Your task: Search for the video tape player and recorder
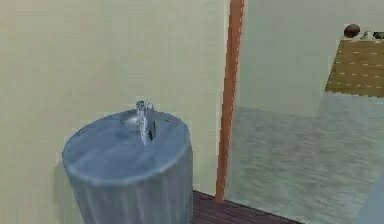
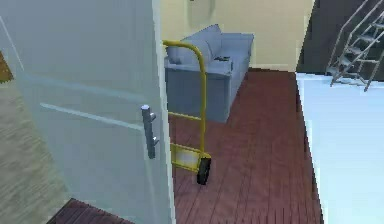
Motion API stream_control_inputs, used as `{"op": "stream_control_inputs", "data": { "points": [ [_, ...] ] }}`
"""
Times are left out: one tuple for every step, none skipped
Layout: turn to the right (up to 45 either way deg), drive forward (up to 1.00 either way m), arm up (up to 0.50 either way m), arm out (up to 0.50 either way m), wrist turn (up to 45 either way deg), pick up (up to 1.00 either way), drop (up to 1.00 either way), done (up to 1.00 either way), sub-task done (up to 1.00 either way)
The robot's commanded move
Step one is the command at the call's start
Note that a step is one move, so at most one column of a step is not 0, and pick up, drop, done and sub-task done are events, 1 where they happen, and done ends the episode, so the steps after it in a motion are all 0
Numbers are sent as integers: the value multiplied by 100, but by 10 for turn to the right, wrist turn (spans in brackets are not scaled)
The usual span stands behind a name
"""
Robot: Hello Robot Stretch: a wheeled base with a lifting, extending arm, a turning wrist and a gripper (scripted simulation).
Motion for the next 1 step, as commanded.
{"op": "stream_control_inputs", "data": {
  "points": [
    [360, 0, 0, 0, 0, 0, 0, 0, 0]
  ]
}}
